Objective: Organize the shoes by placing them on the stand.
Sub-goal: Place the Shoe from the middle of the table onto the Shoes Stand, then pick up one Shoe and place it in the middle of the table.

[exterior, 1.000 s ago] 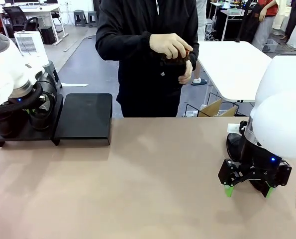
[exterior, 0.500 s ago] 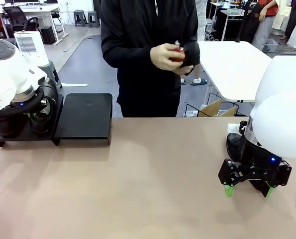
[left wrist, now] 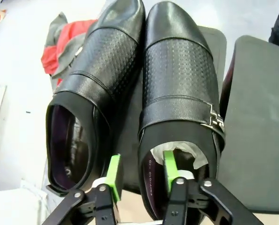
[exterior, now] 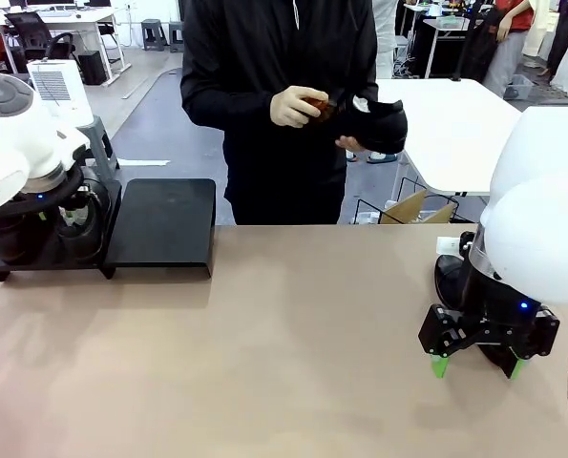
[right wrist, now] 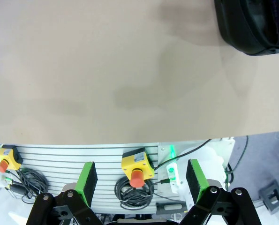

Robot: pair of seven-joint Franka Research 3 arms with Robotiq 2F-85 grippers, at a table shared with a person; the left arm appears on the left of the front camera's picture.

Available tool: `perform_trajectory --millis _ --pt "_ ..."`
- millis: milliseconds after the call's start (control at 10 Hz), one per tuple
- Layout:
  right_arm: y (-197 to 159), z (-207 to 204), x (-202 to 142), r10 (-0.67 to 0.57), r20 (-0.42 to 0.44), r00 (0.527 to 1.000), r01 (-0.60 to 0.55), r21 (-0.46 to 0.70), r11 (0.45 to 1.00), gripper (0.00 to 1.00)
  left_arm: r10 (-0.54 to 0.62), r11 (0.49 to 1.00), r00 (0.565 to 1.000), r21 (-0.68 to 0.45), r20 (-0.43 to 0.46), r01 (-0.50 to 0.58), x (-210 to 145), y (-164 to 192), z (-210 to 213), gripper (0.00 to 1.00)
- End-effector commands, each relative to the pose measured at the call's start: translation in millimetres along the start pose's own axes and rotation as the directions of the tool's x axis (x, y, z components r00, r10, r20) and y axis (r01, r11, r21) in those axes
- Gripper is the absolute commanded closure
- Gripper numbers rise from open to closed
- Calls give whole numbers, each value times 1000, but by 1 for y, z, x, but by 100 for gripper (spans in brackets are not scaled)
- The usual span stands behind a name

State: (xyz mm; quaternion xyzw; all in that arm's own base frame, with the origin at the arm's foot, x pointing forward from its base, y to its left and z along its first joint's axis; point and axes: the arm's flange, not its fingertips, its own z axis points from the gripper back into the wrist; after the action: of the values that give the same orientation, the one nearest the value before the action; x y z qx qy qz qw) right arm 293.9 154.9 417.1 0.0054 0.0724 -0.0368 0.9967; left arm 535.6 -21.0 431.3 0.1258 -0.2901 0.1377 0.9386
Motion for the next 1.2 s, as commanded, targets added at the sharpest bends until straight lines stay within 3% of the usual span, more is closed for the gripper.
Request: perform_trajectory --millis 0,400,500,1100 --pt "1 1 4 1 5 1000 -1 9 1000 0 17 999 998 27 58 -19 0 -2 8 0" --pt "1 1 4 1 5 1000 -1 9 1000 0 40 999 995 -17 89 -39 -12 9 81 0" --pt "1 1 4 1 5 1000 -1 9 1000 0 11 1000 998 -16 65 -10 1 -9 40 0" --pt "1 1 4 1 5 1000 -1 9 1000 0 11 1000 998 -16 65 -10 1 -9 40 0"
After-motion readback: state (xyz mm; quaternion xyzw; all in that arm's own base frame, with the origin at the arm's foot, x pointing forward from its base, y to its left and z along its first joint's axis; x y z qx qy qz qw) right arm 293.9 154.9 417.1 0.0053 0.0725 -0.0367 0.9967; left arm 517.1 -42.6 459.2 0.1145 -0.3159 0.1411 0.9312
